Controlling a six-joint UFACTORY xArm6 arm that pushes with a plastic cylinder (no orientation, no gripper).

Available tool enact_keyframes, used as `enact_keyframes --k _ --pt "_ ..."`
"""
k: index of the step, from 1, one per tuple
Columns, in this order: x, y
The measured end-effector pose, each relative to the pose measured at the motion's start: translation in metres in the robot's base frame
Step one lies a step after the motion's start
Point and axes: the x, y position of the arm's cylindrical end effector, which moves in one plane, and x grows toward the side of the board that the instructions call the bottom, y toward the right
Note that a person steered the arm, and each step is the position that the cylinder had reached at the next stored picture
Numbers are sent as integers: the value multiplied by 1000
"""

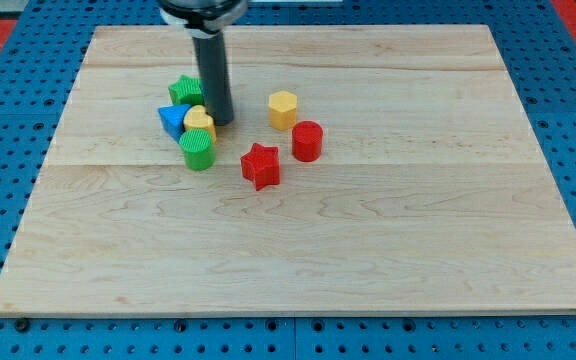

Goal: Separate the group of blocks

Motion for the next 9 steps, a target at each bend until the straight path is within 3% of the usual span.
enact_keyframes --k 2,5,7,9 --pt "-7 33" --pt "-28 5" --pt "-1 -66" --pt "23 -37"
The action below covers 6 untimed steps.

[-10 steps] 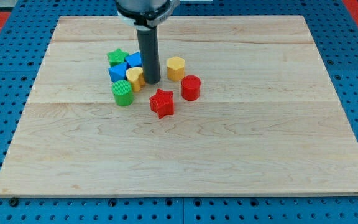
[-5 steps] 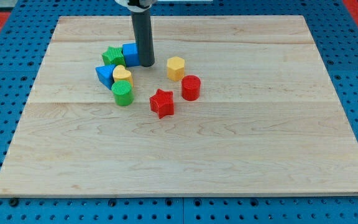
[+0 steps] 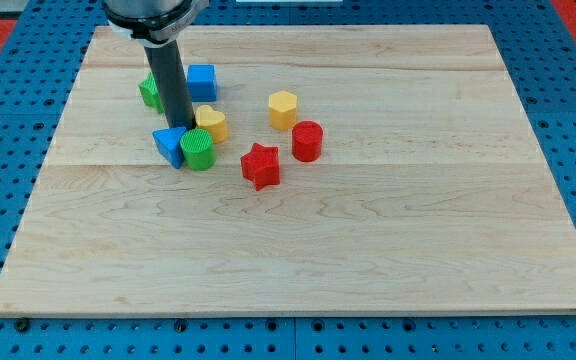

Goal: Separate the group of blocks

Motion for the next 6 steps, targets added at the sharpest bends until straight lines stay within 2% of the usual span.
enact_keyframes --k 1,3,5,6 --pt "12 -12" --pt "74 34" --pt "160 93" --pt "147 122"
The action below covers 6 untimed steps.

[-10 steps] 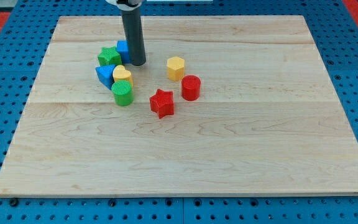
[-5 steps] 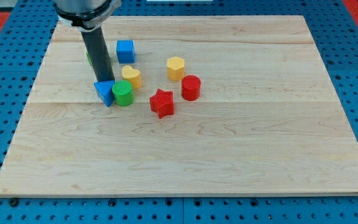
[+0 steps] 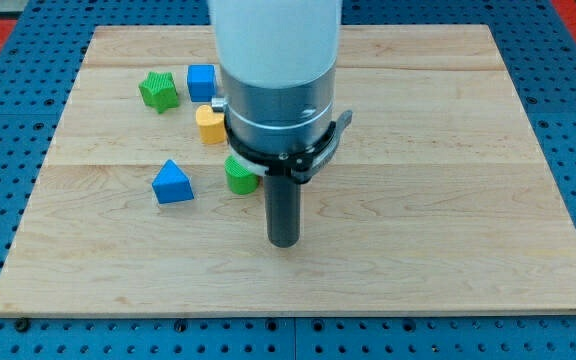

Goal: Separate the group of blocks

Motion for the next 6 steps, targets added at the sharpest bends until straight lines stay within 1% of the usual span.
enact_keyframes --k 1,2,3,5,6 --pt "-32 -47" --pt "-45 -118" --pt "-77 -169" --pt "-113 -178" --pt "-117 -176"
